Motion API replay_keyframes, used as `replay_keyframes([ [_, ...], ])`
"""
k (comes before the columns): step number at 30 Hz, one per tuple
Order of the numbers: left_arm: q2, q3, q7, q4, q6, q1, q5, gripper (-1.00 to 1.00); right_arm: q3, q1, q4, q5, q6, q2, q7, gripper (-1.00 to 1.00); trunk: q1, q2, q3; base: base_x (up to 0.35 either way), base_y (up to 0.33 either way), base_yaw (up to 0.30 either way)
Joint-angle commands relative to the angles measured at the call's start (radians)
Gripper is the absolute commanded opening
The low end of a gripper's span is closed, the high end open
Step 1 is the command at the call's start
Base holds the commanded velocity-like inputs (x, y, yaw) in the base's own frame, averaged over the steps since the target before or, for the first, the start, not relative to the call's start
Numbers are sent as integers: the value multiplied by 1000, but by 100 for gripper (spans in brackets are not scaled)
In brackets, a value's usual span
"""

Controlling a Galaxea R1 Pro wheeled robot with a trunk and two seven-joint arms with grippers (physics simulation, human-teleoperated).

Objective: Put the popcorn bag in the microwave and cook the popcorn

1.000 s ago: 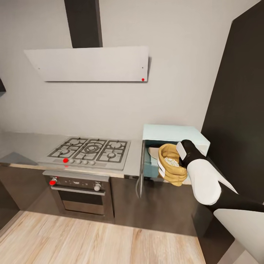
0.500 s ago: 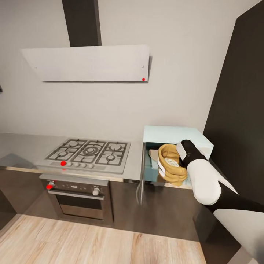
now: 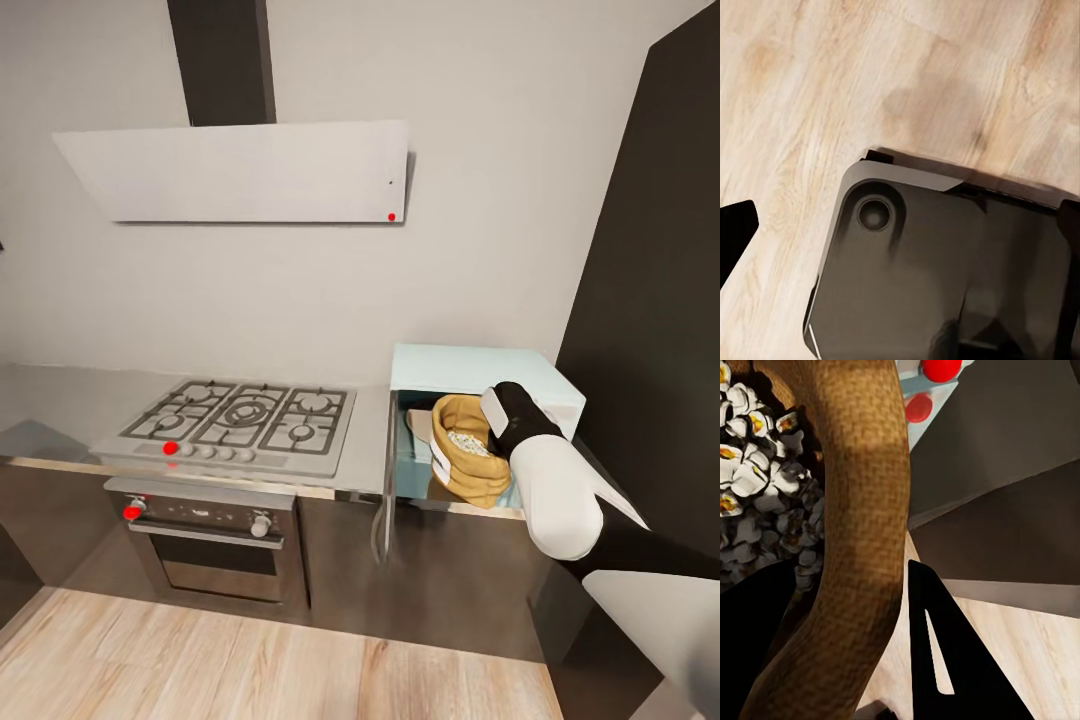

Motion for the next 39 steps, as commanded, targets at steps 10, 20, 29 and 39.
replay_keyframes([
  [10,0,3,0,0,-3,-1,1,100,-7,-2,-1,10,5,0,2,-100,12,-23,-12,0,0,0],
  [20,0,3,0,0,-3,-1,2,100,-7,-2,-1,10,5,0,2,-100,35,-65,-31,0,0,0],
  [29,0,3,0,0,-3,-1,2,100,-7,-2,-1,10,5,0,1,-100,70,-128,-59,0,0,0],
  [39,1,6,0,0,-3,-1,3,100,-7,-2,-1,10,6,0,2,-100,70,-128,-59,0,0,0],
])
